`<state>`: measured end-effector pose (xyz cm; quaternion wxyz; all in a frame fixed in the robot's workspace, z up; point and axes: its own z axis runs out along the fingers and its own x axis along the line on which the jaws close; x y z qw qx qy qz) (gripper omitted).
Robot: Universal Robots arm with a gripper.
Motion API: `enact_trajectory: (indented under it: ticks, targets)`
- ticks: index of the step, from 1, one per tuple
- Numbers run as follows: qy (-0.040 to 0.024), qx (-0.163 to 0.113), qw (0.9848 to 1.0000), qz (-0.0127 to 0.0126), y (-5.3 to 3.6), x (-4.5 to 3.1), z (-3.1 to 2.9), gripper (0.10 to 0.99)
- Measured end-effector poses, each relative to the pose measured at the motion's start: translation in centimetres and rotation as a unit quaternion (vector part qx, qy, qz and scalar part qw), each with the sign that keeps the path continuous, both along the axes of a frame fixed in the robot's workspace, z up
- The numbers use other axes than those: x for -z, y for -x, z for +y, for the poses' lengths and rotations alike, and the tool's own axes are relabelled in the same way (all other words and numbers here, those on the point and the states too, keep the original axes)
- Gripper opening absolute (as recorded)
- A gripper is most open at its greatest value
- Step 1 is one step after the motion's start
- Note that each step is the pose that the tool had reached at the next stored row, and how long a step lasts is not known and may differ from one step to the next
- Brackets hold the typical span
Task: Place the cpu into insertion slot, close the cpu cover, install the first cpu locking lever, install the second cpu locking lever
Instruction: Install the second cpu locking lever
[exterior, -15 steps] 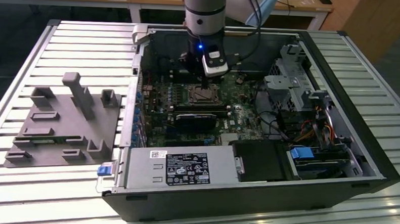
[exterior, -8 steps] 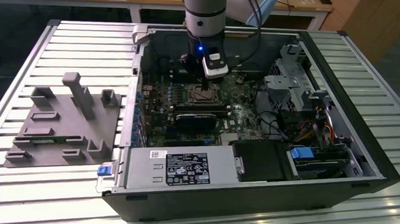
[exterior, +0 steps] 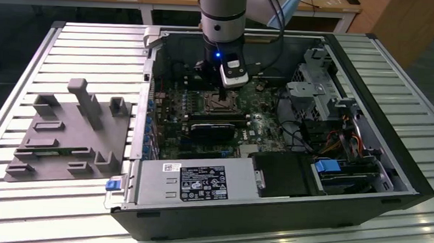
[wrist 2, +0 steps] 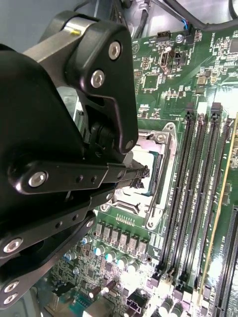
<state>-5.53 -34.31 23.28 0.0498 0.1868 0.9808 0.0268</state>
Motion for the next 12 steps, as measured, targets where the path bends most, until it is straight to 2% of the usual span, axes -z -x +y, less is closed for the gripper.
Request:
enact_trajectory:
  ticks: [7, 12]
  targets:
    - [-0.0001, 0.000, 1.0000, -0.0001, 0.00, -0.52, -0.25, 0.102]
    - [-0.0001, 0.000, 1.0000, -0.0001, -0.01, -0.54, -0.93, 0.102]
